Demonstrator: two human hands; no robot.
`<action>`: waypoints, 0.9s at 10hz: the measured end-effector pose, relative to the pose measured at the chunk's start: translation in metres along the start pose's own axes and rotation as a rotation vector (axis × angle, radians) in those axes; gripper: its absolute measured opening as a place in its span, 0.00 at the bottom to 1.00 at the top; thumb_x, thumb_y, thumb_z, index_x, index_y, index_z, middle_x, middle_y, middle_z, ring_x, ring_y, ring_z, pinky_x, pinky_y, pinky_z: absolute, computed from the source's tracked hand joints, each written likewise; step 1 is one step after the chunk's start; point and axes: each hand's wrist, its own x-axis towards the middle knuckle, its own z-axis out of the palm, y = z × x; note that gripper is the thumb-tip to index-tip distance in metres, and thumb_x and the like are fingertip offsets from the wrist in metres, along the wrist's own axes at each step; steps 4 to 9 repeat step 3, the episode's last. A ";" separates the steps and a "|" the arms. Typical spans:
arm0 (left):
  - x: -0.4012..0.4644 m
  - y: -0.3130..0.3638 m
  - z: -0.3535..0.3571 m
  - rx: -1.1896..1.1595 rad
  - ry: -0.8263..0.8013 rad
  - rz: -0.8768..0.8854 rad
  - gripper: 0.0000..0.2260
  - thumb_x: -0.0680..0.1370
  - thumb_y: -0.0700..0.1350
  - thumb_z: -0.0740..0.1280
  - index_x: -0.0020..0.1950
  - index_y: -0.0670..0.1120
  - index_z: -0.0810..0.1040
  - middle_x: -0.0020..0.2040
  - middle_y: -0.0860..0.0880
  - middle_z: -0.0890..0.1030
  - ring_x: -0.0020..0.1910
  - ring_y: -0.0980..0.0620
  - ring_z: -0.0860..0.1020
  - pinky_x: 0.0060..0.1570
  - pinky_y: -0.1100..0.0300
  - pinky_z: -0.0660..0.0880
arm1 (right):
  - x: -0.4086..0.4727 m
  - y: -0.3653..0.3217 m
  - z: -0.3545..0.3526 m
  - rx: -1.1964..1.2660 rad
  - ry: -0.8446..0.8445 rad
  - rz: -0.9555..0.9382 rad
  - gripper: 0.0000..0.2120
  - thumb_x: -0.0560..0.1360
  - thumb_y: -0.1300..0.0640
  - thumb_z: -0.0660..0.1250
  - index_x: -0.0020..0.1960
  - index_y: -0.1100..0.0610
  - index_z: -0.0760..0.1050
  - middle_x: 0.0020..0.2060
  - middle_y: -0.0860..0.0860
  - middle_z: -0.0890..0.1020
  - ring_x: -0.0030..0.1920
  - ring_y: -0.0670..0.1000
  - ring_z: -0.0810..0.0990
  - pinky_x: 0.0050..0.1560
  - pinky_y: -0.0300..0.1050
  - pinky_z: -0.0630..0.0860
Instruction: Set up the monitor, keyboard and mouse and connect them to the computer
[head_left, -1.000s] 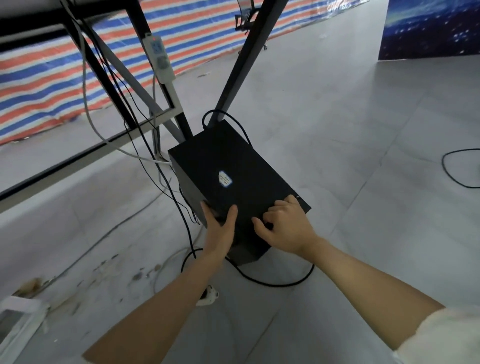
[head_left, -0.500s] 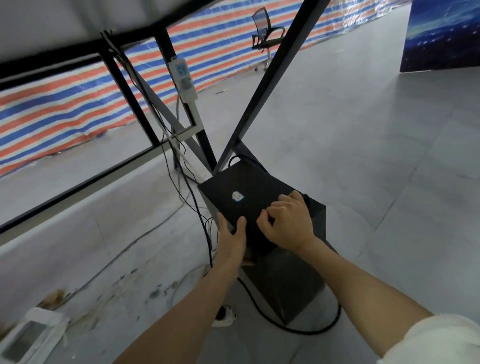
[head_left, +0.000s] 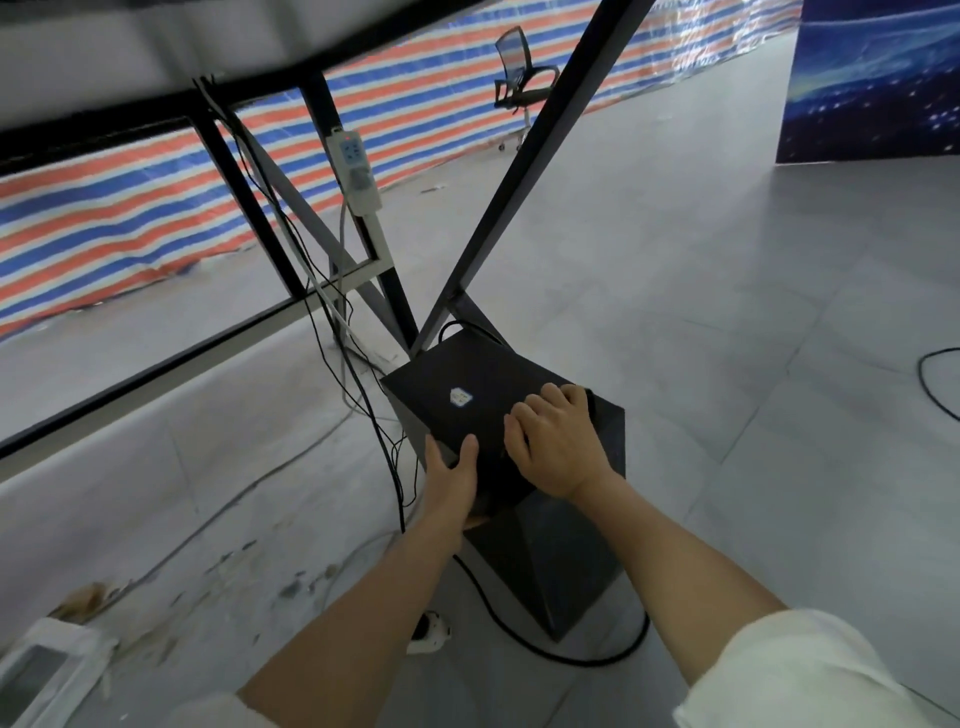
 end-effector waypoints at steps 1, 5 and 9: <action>-0.014 0.004 0.001 0.019 -0.004 -0.047 0.28 0.79 0.57 0.60 0.76 0.57 0.53 0.70 0.46 0.69 0.64 0.44 0.72 0.57 0.45 0.75 | -0.010 -0.003 -0.007 0.023 -0.149 0.056 0.20 0.78 0.50 0.48 0.49 0.57 0.77 0.47 0.53 0.81 0.53 0.56 0.78 0.67 0.59 0.64; -0.096 0.041 0.004 0.168 0.107 -0.215 0.28 0.80 0.55 0.59 0.77 0.50 0.54 0.74 0.46 0.63 0.70 0.43 0.65 0.67 0.50 0.66 | -0.048 -0.002 -0.073 0.255 -0.444 0.305 0.22 0.80 0.53 0.50 0.71 0.60 0.65 0.72 0.54 0.66 0.74 0.55 0.58 0.74 0.55 0.55; -0.096 0.041 0.004 0.168 0.107 -0.215 0.28 0.80 0.55 0.59 0.77 0.50 0.54 0.74 0.46 0.63 0.70 0.43 0.65 0.67 0.50 0.66 | -0.048 -0.002 -0.073 0.255 -0.444 0.305 0.22 0.80 0.53 0.50 0.71 0.60 0.65 0.72 0.54 0.66 0.74 0.55 0.58 0.74 0.55 0.55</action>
